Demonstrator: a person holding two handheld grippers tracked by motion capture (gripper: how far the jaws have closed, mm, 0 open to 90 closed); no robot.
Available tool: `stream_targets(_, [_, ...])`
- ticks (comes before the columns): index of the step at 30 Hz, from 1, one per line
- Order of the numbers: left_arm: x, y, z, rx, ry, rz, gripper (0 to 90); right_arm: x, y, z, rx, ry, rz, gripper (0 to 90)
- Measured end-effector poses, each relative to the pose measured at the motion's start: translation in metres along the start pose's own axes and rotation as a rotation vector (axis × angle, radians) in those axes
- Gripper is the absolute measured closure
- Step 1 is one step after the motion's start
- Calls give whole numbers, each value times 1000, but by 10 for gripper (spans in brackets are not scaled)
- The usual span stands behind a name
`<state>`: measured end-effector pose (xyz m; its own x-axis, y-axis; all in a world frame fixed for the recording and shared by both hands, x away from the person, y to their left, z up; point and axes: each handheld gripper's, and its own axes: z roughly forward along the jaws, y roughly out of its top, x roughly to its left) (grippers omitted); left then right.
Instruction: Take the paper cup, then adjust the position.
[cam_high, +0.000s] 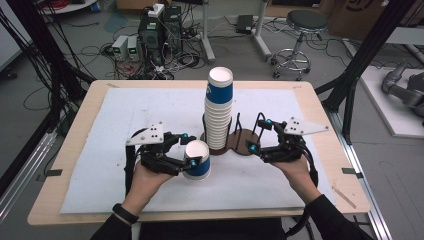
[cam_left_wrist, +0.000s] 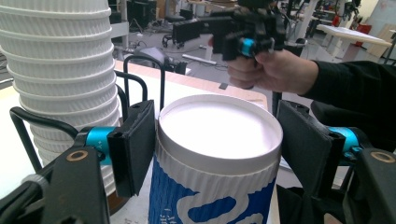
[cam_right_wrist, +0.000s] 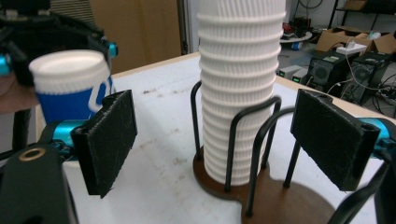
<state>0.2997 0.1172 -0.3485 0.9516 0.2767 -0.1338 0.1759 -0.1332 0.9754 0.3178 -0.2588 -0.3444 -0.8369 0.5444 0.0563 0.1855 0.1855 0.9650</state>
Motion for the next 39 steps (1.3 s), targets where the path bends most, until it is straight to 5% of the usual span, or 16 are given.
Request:
stream_targets(6, [0,-6,-3,7,8,-1,303,6,-27,-6,1,-14,25,150])
stream_targets(15, [0,-9,-3,9,11,0,303,9,-41,-9,25,-15,29,151])
stream_targets(39, [-7,-8,1,9,-11,16,303,10,-38,-12,-4,15,14,152])
